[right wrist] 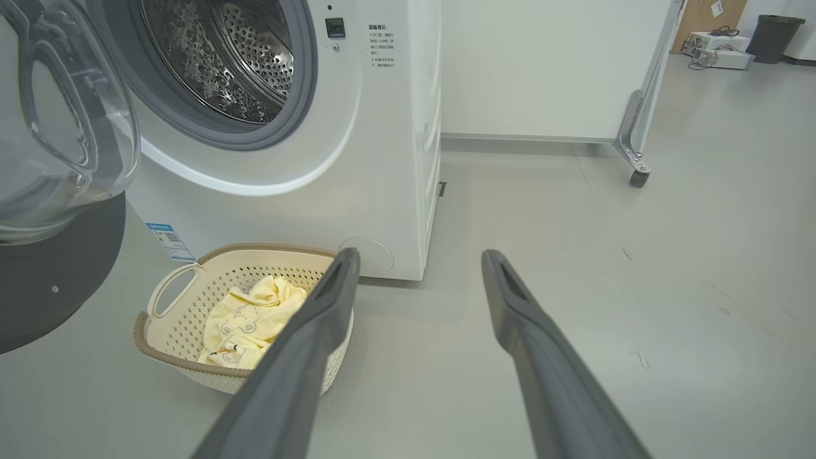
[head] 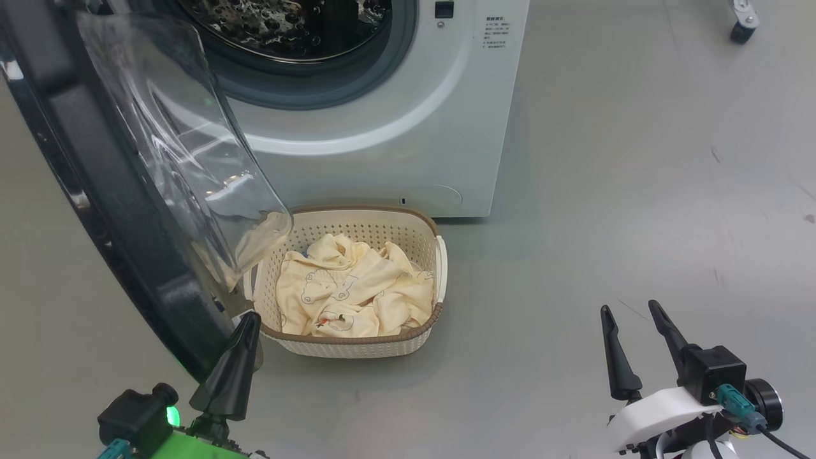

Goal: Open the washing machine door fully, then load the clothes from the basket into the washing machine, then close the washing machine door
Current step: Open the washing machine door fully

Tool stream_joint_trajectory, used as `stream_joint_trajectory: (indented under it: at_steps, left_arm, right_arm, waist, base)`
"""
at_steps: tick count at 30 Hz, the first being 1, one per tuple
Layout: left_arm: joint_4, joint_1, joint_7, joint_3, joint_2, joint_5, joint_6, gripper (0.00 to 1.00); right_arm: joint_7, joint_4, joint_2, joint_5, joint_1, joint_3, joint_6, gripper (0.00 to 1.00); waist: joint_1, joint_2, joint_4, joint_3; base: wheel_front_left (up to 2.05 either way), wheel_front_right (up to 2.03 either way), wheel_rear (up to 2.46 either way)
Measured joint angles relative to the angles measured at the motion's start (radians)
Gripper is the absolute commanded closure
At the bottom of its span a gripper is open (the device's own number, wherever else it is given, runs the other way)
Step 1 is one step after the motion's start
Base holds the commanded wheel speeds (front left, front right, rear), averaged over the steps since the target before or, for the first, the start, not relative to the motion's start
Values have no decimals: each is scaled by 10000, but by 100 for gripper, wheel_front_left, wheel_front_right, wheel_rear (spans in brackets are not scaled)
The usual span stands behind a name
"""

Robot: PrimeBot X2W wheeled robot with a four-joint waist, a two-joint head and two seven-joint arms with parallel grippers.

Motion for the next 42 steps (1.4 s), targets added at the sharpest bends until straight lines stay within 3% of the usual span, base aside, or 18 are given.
stream_joint_trajectory:
  at_steps: [10,23,42]
  left_arm:
    - [460,18,0,646,-194,15,-52,100]
    - [1099,367,0,2232,-180,69,752,100]
    - [2079,-105,2,4439,326,-777,1166,100]
  right_arm:
    - [0,67,8,25,2,-61,0,0]
    - [0,127,81,79,6,25,109,0]
    - [21,117,67,4,-65,186,253,0]
  waist:
    - [0,0,495,-194]
    - [0,0,1367,-387]
    - [0,0,959,-50]
  base:
    - [0,0,0]
    - [0,0,0]
    - [0,0,0]
